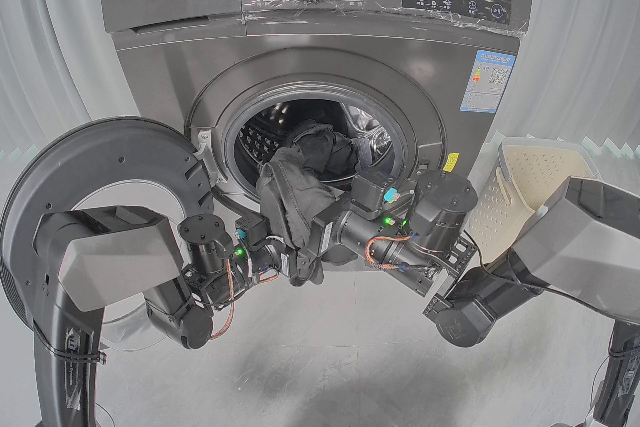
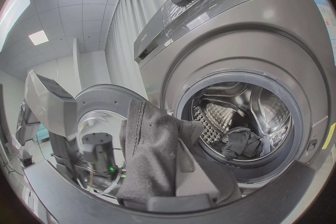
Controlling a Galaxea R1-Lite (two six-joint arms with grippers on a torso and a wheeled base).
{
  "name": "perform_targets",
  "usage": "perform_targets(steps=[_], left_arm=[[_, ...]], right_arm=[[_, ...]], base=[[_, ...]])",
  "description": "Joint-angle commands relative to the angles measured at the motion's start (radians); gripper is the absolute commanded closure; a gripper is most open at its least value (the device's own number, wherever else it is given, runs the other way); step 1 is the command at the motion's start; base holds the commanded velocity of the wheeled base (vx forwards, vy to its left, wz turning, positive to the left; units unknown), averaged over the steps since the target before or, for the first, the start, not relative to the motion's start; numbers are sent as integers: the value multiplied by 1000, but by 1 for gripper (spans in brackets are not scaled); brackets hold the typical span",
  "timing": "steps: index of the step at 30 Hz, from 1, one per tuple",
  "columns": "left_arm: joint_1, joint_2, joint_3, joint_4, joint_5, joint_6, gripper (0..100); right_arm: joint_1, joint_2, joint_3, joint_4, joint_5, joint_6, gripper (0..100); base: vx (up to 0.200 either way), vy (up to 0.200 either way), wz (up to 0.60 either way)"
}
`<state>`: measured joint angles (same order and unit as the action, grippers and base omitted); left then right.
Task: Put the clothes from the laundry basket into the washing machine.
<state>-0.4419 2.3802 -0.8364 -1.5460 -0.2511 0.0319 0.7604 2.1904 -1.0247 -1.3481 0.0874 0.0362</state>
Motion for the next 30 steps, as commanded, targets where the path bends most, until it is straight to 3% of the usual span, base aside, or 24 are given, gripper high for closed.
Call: perform_targets(steps=[1,8,10,17,25,26,30], left_arm=[[8,71,-53,-2,23,0,100],[19,63,-102,-3,69,-14,100],[28,54,-113,-5,93,-35,100],[32,-4,-115,-3,105,-44,100],[15,-62,-93,-3,119,-47,100],[14,-67,-92,-3,119,-50,100],[12,-92,-73,-6,119,-69,100]], right_arm=[[14,-24,25,-8,-2,2,100],[-16,-32,48,-2,-17,2,100],[-50,-63,129,3,-38,-1,100],[-76,-80,316,3,-43,-7,100],[-76,-67,370,-3,-43,-7,100],[-75,-67,370,-3,-43,-9,0],[-61,-70,370,-9,-43,-2,0]], base=[[0,0,0],[0,0,0],[0,0,0],[0,0,0],[0,0,0],[0,0,0],[0,0,0]])
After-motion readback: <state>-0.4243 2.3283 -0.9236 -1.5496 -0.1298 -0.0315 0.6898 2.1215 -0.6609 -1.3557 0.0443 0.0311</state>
